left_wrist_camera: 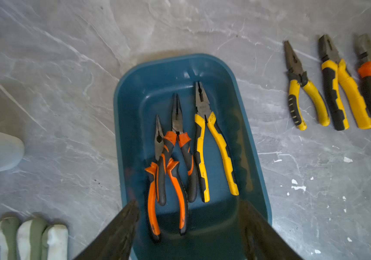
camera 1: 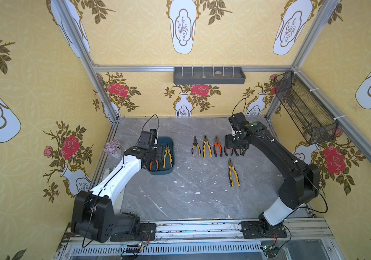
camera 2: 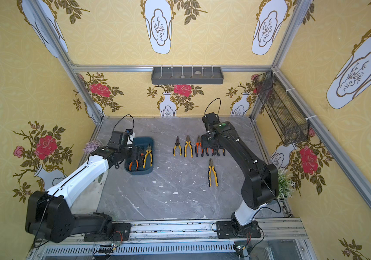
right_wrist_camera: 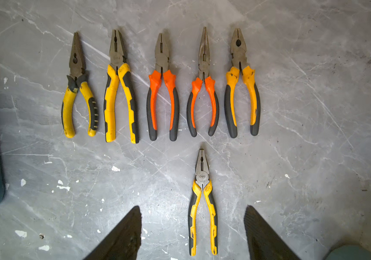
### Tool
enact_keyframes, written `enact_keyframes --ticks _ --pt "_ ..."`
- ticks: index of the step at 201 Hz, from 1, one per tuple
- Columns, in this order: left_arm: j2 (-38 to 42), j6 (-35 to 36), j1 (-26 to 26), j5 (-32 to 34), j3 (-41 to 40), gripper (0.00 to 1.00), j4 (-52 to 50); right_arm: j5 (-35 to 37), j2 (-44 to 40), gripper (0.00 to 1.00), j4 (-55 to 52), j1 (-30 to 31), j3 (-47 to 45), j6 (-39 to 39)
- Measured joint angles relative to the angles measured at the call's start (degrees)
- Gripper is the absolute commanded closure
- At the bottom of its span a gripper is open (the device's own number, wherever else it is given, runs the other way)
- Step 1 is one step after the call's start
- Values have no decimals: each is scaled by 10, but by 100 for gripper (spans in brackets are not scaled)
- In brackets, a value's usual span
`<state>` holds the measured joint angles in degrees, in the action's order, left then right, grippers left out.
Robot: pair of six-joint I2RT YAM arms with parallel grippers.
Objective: Take the pliers out of the storage box
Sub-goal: Pick up the pliers from the storage box.
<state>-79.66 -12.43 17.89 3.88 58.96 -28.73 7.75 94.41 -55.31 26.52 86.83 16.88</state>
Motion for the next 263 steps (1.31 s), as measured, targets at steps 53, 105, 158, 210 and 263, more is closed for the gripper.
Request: enact_keyframes --ticks 53,105,158,210,263 --pt "-111 9 -4 7 66 40 -63 -28 -11 28 28 -1 -67 0" --pt "-186 15 -4 57 106 49 -110 -50 -22 28 62 -17 -108 -7" --pt "-196 -1 -5 66 75 49 -122 -72 -23 27 80 -23 -117 -16" --pt "-211 -12 -16 54 49 50 -101 -75 -23 28 87 -23 -117 -16" --pt "-214 -11 -24 51 52 53 -76 -75 -23 28 88 -23 -119 -16"
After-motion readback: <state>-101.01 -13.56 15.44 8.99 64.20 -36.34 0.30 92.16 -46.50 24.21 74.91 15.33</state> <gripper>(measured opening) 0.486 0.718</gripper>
